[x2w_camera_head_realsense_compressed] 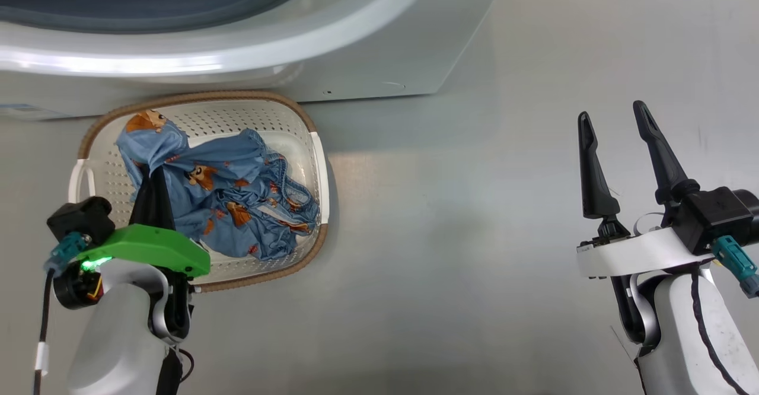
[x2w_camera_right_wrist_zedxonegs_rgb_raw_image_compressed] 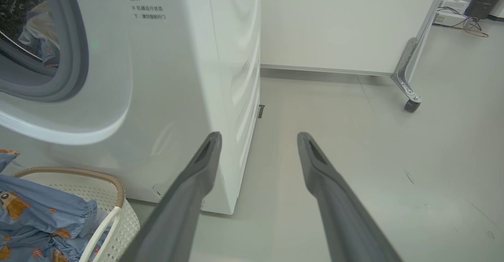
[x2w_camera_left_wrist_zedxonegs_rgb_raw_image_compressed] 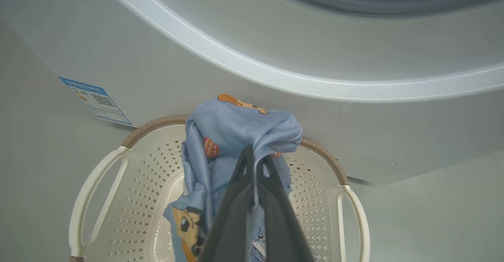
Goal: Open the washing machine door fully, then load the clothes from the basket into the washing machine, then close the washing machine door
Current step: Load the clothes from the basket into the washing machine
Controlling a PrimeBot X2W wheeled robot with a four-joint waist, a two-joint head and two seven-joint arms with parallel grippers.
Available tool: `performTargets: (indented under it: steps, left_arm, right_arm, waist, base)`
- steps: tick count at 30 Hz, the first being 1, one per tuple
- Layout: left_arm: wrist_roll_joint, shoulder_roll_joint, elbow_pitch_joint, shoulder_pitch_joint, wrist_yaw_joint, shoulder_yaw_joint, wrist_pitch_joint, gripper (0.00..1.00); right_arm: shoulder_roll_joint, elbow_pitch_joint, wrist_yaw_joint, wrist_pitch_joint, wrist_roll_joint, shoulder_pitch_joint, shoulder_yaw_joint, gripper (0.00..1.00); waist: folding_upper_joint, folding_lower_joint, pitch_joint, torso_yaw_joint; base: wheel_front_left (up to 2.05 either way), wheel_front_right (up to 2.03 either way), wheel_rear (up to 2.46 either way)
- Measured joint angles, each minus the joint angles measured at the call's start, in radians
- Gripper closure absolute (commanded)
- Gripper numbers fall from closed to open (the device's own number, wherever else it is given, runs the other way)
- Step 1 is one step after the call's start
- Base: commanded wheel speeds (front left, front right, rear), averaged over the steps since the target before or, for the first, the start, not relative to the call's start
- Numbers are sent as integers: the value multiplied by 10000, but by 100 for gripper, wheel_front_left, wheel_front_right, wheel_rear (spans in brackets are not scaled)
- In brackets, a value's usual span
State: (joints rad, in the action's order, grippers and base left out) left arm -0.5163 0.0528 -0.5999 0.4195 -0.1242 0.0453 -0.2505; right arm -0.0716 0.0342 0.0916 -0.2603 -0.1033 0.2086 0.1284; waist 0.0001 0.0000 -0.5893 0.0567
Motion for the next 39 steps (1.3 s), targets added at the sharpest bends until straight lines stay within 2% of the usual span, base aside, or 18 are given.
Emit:
performTargets:
  steps: [13,19,28,39]
  left_arm:
    - [727,-50,1942,-1615,19,-255,-15,100]
    - [978,-61,2487,-2568,169,-378,-15,100]
    - [1177,-69,3710,-3754,211,-568,-15,100]
    - [1302,-77,4602,-5515,558,-757,-15,100]
  right_arm:
    - [-21,357,121,0,2,-531,-23,0]
    - [8,502,132,0,-2,-1006,-50,0]
    - [17,765,213,0,-15,-1739,-71,0]
    - [-8,1032,251,0,-21,-2588,176,0]
  waist:
    - [0,0,1551,-343]
    - [0,0,2388,-384]
    - [0,0,3674,-342]
    - [0,-1,5235,-77]
  base:
    - [0,0,0]
    - [0,0,0]
    - [0,0,0]
    - [0,0,0]
